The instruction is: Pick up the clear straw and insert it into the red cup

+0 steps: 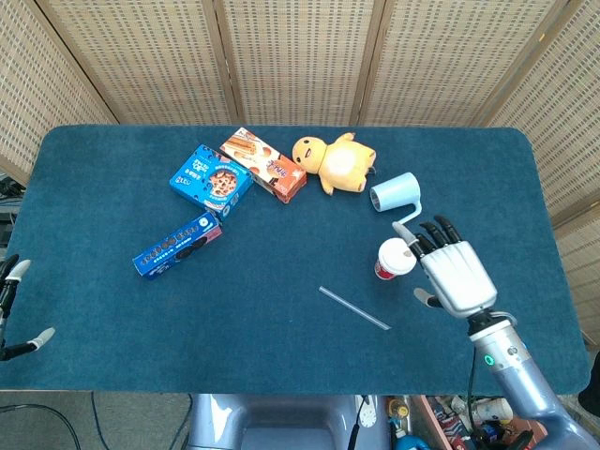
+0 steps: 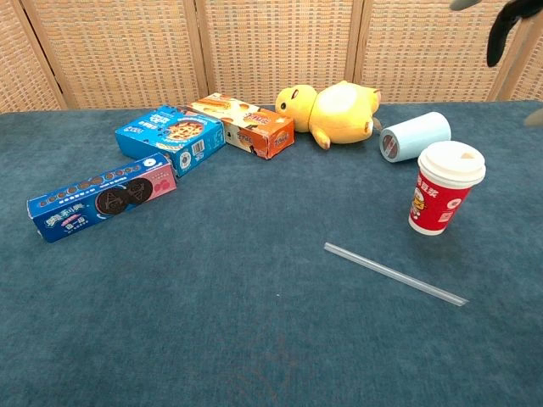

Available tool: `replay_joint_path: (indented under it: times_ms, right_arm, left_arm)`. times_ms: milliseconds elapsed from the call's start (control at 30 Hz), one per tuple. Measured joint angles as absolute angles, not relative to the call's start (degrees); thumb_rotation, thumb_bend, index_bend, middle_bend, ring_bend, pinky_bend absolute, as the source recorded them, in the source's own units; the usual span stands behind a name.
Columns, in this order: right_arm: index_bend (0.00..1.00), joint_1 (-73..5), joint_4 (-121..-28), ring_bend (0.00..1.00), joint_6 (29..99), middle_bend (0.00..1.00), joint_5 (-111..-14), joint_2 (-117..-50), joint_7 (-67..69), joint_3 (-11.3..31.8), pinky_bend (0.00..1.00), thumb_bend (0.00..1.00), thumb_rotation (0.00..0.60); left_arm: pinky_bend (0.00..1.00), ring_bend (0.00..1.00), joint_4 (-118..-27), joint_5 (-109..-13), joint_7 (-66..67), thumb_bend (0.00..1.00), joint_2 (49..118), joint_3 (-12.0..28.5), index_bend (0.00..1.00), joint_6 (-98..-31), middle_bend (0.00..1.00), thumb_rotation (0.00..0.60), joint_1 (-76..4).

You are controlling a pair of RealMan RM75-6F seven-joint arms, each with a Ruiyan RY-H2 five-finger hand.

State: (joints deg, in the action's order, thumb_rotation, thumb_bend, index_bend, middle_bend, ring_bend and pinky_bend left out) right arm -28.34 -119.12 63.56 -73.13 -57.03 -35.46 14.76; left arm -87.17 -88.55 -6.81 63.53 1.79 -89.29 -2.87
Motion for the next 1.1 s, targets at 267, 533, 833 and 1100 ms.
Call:
replay_joint_path:
  times_ms: [267, 533, 833, 1100]
  right_arm:
    - [0.33, -39.73, -114.65, 0.82, 59.03, 0.94, -59.91, -71.31, -45.43, 16.44, 1.00, 0.00, 0.600]
    - [0.36, -46.83, -106.90, 0.83, 59.16, 0.95, -47.32, -82.21, -51.81, 16.29, 1.00, 0.00, 0.600]
    - [0.39, -52.55, -98.40, 0.83, 61.73, 0.95, -33.20, -92.25, -56.00, 14.97, 1.00, 0.01, 0.600]
    - [0.42, -52.81, -95.29, 0.83, 63.42, 0.95, -30.50, -95.40, -55.30, 12.22, 1.00, 0.09, 0.600]
  left_arm:
    - [0.00, 0.00, -86.95, -88.16, -8.20, 0.10, 63.20, 2.05, 0.00, -88.58, 0.00, 0.600, -3.25]
    - [0.00, 0.00, -86.68, -88.17, -9.27, 0.10, 62.91, 2.11, 0.00, -88.08, 0.00, 0.600, -3.57]
    - [0.00, 0.00, -86.15, -87.12, -10.47, 0.10, 62.72, 2.44, 0.00, -87.02, 0.00, 0.600, -3.92]
    - [0.00, 0.00, -85.75, -86.57, -10.28, 0.10, 63.03, 2.54, 0.00, -85.82, 0.00, 0.600, -4.47]
